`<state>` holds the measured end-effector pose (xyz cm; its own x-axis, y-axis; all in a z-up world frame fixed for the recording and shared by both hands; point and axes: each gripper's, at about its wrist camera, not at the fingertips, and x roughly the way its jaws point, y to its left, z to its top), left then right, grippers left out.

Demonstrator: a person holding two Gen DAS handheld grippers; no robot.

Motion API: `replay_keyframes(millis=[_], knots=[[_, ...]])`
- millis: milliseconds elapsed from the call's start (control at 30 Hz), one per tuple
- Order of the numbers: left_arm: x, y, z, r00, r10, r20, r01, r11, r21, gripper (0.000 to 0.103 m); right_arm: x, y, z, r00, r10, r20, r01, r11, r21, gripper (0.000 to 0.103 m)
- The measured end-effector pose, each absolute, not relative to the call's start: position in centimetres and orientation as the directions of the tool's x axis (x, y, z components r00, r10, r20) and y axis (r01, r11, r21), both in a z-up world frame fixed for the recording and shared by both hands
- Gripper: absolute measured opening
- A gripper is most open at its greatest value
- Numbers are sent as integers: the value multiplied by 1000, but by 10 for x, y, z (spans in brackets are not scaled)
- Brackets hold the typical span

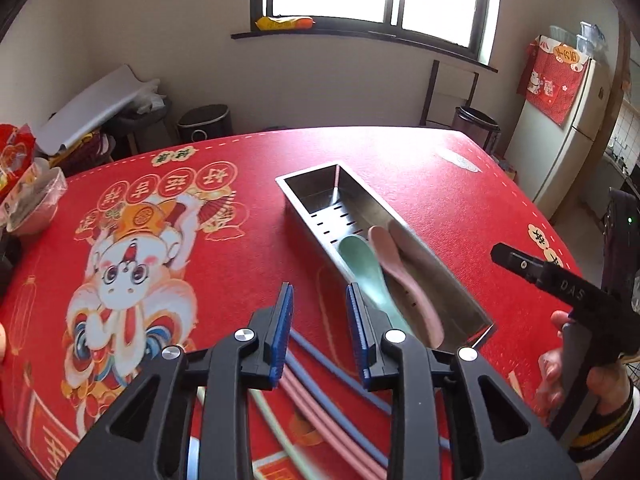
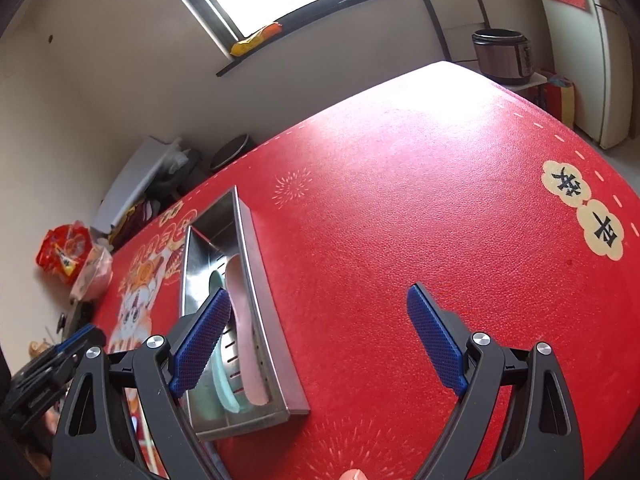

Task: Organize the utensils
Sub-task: 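Lower the mint green spoon into the steel tray and open the left tool, then grasp the white spoon with the left tool and lift it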

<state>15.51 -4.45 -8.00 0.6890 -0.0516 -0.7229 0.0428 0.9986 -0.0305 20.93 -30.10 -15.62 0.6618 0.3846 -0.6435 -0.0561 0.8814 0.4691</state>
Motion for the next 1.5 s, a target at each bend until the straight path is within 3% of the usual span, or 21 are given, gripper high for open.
replay_keyframes(millis=[300,567,900,1267,1500], knots=[[56,54,-93,698,-4,-716,-75,994,-78,29,164,-245,-128,708,406,-578,-226,906,359,87],[7,85,-127,659,-25,-752,-89,990,-111,29,113,-187,-129,644,481,-595,-338,877,342,87],[1,85,-164,618,-120,-777,-76,975,-211,29,86,-157,-147,589,471,-657,-362,880,307,87],[16,88,-175,615,-123,-779,-82,972,-219,28,86,-148,-154,579,457,-675,-355,887,297,87],[18,86,-172,619,-103,-779,-67,981,-183,9,87,-148,-156,573,458,-680,-350,887,302,87]])
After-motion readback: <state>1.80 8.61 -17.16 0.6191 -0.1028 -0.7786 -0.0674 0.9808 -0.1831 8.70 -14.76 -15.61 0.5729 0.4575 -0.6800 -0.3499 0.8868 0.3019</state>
